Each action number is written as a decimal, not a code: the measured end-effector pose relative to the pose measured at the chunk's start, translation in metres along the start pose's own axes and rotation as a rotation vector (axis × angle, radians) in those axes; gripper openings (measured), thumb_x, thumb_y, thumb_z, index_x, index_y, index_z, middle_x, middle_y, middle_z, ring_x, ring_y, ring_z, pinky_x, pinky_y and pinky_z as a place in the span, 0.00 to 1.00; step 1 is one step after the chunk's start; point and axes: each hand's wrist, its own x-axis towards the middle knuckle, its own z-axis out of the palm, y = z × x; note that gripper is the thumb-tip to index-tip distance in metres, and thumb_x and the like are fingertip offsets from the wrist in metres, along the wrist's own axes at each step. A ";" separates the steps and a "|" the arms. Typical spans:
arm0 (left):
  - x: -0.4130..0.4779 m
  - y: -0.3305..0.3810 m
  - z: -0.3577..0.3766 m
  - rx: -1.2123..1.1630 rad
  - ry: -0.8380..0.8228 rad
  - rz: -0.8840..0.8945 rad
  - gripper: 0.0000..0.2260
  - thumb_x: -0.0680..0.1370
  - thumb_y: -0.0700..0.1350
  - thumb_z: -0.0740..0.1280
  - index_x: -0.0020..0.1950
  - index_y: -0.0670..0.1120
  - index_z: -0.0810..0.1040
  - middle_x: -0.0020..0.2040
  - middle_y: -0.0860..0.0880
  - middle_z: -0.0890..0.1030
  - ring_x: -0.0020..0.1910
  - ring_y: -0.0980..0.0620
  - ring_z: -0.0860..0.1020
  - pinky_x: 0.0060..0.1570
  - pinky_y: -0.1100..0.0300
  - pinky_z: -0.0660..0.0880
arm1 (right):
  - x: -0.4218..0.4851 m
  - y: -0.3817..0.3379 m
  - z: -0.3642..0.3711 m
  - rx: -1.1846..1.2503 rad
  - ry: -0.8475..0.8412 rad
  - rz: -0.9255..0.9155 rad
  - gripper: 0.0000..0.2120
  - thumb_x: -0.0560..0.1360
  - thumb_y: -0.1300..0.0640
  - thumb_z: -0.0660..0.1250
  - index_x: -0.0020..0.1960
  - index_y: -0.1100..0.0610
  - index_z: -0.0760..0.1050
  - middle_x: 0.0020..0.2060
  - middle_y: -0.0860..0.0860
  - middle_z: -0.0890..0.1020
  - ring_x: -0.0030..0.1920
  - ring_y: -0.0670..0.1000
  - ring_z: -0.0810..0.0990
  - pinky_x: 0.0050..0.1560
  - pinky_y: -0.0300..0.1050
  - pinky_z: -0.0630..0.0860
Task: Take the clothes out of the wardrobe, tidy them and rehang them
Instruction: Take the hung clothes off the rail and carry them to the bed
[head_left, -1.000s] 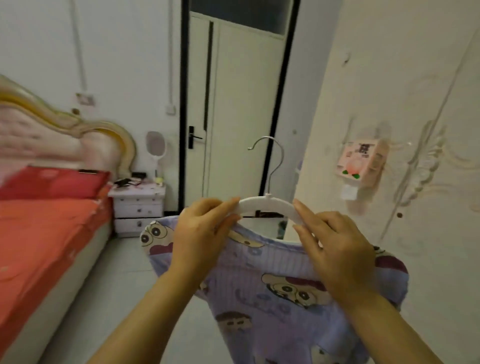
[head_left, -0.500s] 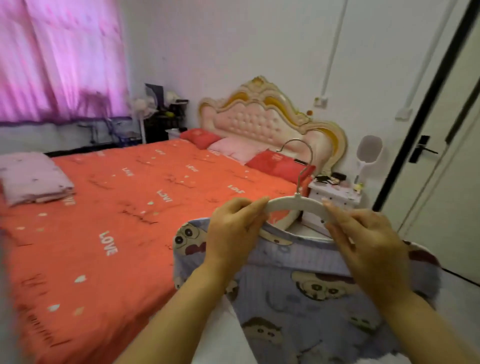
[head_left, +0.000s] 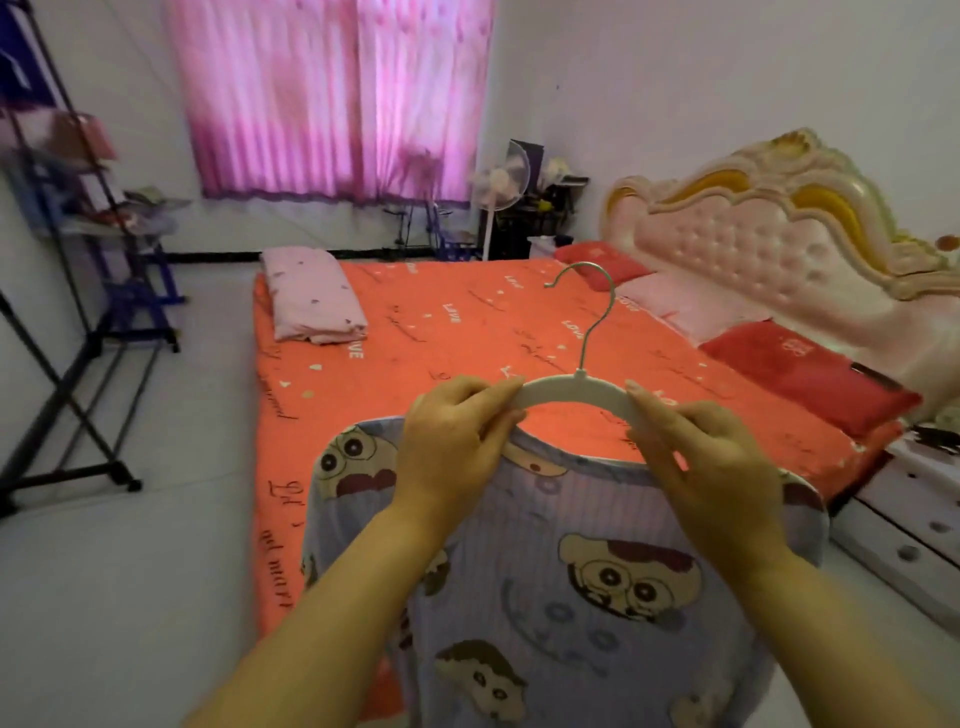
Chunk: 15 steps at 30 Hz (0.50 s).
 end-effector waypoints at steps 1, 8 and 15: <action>0.004 -0.017 -0.003 0.027 -0.003 -0.015 0.13 0.72 0.41 0.69 0.55 0.40 0.82 0.40 0.43 0.80 0.36 0.43 0.78 0.32 0.45 0.76 | 0.010 -0.003 0.020 0.022 -0.010 -0.005 0.18 0.75 0.51 0.62 0.63 0.53 0.73 0.35 0.54 0.78 0.32 0.57 0.75 0.27 0.46 0.72; 0.030 -0.118 -0.015 0.197 0.016 -0.122 0.12 0.72 0.42 0.70 0.53 0.40 0.82 0.40 0.42 0.81 0.38 0.42 0.79 0.35 0.44 0.76 | 0.068 -0.018 0.138 0.210 -0.114 0.029 0.17 0.71 0.56 0.70 0.59 0.56 0.79 0.35 0.56 0.79 0.33 0.58 0.77 0.27 0.47 0.72; 0.053 -0.212 -0.003 0.317 0.017 -0.228 0.13 0.72 0.43 0.69 0.55 0.40 0.81 0.40 0.42 0.81 0.37 0.43 0.78 0.36 0.45 0.77 | 0.118 -0.012 0.257 0.346 -0.146 -0.028 0.17 0.71 0.59 0.72 0.60 0.56 0.79 0.35 0.57 0.79 0.34 0.59 0.77 0.27 0.49 0.72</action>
